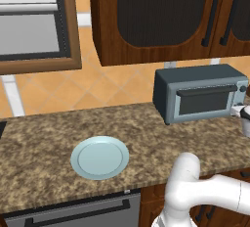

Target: Pick up the kebab skewer and baguette bread, and place them inside the toaster oven. Close the toaster oven door and start by setting the timer.

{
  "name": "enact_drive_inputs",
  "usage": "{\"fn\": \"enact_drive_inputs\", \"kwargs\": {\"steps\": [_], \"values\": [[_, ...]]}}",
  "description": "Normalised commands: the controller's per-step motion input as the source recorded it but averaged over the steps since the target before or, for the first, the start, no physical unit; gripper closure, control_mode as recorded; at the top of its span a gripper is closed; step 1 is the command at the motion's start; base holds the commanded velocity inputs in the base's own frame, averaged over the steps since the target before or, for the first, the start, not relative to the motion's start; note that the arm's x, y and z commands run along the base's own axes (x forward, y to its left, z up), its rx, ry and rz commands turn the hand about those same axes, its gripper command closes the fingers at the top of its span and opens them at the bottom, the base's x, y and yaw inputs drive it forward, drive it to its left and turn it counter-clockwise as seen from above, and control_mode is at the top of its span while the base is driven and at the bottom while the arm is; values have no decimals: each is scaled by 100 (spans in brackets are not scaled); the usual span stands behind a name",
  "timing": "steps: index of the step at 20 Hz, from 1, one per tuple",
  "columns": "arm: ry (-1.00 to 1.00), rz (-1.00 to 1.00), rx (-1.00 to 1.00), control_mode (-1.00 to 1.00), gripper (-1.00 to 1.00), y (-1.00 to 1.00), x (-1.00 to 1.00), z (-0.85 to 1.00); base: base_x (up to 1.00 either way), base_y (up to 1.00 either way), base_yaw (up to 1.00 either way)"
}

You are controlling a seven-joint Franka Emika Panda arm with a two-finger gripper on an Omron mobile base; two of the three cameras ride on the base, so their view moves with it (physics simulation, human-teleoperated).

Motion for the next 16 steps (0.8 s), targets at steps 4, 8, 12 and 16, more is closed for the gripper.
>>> {"fn": "enact_drive_inputs", "kwargs": {"steps": [4,8,12,16], "values": [[0,-2,18,-100,100,-14,0,0,0,0,0],[0,-6,23,-100,100,-14,0,0,0,0,0],[0,-8,23,-100,100,-8,0,0,0,0,0],[0,-8,23,-100,100,-5,0,0,0,0,0]]}}
